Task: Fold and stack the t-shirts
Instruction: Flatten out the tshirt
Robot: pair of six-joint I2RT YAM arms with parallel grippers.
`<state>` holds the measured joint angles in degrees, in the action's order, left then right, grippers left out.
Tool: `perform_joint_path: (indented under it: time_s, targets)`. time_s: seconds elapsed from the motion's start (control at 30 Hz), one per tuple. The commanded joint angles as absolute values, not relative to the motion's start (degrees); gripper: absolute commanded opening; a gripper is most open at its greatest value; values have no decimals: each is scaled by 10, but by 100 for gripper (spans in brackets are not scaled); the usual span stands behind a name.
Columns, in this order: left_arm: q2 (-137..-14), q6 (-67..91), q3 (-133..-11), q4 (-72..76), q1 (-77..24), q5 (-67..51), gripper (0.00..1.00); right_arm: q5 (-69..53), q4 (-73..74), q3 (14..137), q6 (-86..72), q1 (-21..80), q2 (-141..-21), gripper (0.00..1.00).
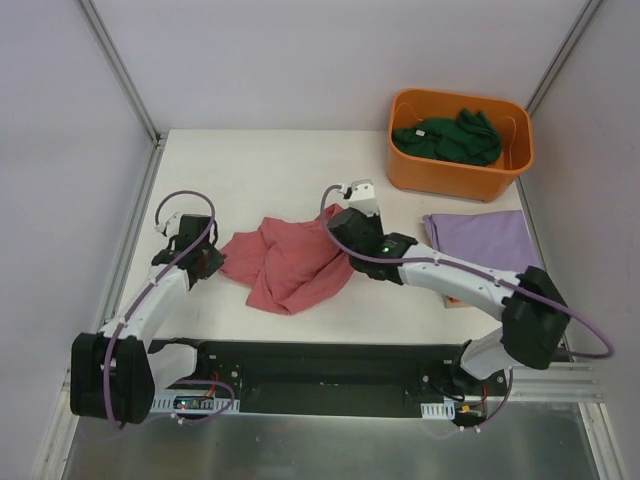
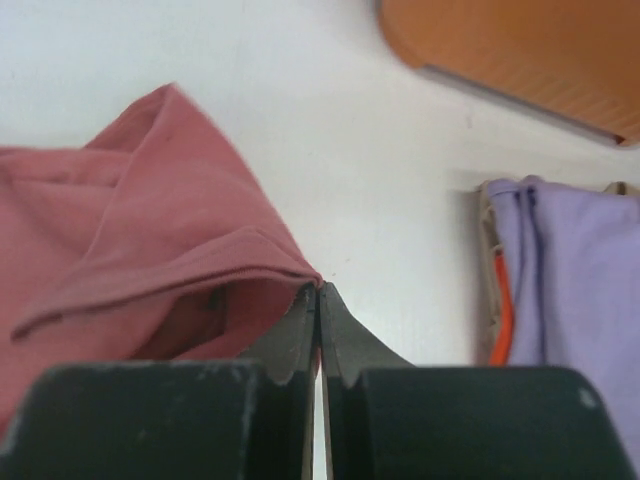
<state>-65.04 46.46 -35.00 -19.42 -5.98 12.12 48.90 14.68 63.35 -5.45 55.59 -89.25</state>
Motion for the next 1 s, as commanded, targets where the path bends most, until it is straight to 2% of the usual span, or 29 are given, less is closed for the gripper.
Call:
perform_joint_path:
  time_s: [0.0,0.33,0.53,0.63,0.83,0.97]
  targets:
    - [-566,443,-377,-198,-62,121,0,518,113,598,-16,532,-787,0]
    - [-317,437,-434,-212,-62,160,0,526,110,504,58,483,-499,0]
    - [-245,445,-432,-239,-62,198,0,498,110,428,64,415,-319,0]
    - [-256,447,-456,-251,-62,212,0,479,122,434,69,396,-289,0]
    - [-277,448,-584,-313,-62,280,0,483,182,539,97,392,-290,0]
    - [-278,437,-659,-340,-62,316,0,530,205,603,106,392,-274,0]
